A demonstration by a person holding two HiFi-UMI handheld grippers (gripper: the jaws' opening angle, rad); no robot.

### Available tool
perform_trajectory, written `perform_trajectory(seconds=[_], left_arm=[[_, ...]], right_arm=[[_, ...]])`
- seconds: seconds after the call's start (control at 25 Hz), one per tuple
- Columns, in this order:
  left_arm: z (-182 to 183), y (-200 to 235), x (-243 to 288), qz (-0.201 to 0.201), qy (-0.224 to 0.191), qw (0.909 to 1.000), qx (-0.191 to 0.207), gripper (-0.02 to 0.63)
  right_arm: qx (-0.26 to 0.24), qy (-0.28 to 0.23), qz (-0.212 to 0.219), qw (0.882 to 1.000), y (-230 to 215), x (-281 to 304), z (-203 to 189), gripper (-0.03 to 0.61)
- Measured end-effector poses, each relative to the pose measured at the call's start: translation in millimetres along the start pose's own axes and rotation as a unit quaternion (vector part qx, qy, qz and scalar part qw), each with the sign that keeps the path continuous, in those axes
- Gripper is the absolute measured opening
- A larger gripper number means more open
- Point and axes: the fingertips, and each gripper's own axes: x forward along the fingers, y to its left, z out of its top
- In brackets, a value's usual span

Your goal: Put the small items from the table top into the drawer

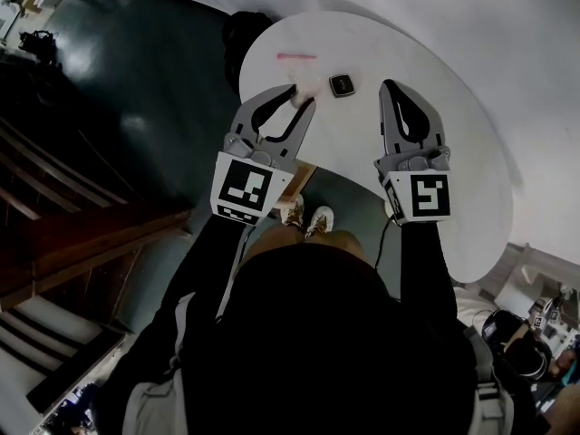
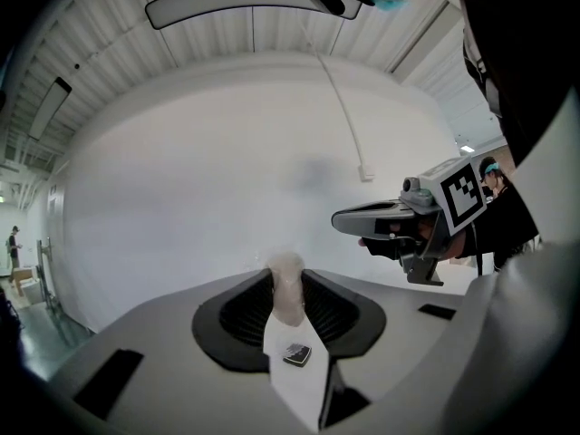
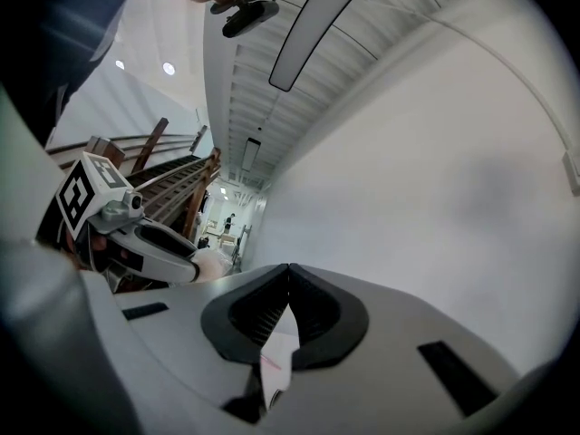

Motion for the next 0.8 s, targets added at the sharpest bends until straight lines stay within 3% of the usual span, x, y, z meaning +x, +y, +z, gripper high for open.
perform_trajectory(seconds=[0.52,0.64,0.8], left_arm=[[-39.1,37.2,-64.0,0.081,0.035,0.996,-0.017,0.11],[-70.2,37.2,-70.8,0.081,0.061,0.9945,-0.028,0.11],[-148.2,29.7,-74.1,0.073,0.133,0.9867,-0.057,0.112]], right_arm=[[0.014,-0.014,0.094,0.995,77.6,44.3,2.0,0.026],[0.014,-0.011,0.104,0.994,90.3,49.0,1.2,0.026],[0.012,0.003,0.114,0.993,102.5,51.5,-6.5,0.026]])
